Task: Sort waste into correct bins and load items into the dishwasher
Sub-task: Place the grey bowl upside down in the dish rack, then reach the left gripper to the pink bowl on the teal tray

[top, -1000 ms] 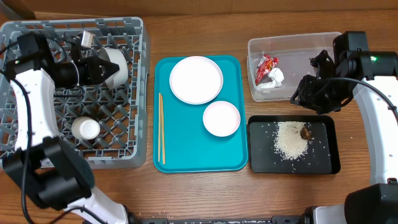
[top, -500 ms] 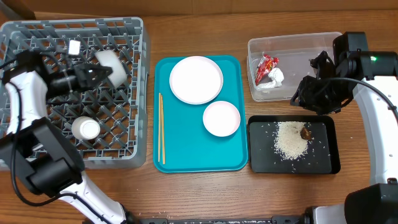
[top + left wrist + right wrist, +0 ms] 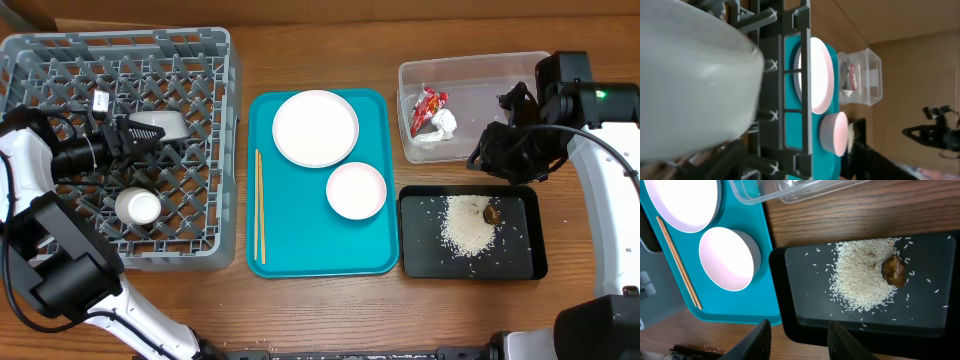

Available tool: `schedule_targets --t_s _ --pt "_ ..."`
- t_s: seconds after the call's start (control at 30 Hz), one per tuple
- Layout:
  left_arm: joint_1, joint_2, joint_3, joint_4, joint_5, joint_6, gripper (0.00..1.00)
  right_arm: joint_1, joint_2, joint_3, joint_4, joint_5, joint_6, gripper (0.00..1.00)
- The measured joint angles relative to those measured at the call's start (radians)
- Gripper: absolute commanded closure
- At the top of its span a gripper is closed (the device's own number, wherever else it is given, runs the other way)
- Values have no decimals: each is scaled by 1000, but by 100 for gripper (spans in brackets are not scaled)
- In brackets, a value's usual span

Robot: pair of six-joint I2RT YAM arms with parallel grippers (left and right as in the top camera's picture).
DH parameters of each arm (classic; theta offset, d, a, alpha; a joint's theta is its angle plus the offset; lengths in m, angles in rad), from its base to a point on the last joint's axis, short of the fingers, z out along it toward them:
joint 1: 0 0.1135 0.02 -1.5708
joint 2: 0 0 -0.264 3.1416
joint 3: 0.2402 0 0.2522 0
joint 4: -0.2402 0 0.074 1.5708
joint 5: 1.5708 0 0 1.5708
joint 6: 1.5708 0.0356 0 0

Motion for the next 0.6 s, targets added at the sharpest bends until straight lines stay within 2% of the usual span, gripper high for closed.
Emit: schedule_targets --t_s 0.1,0.17,0.27,0.4,0.6 --pt "2 -3 2 -34 0 -3 12 0 0 0 -15 12 1 57" --pt "-3 -24 2 -45 -3 0 0 0 0 0 -33 45 2 52" --pt "-26 -106 3 -49 -27 -12 0 0 0 0 -51 110 26 48" --pt "-131 -253 13 -29 -101 -39 0 0 0 0 -48 177 65 42" --pt "-464 -359 31 16 -338 -154 0 0 0 0 -42 227 93 33"
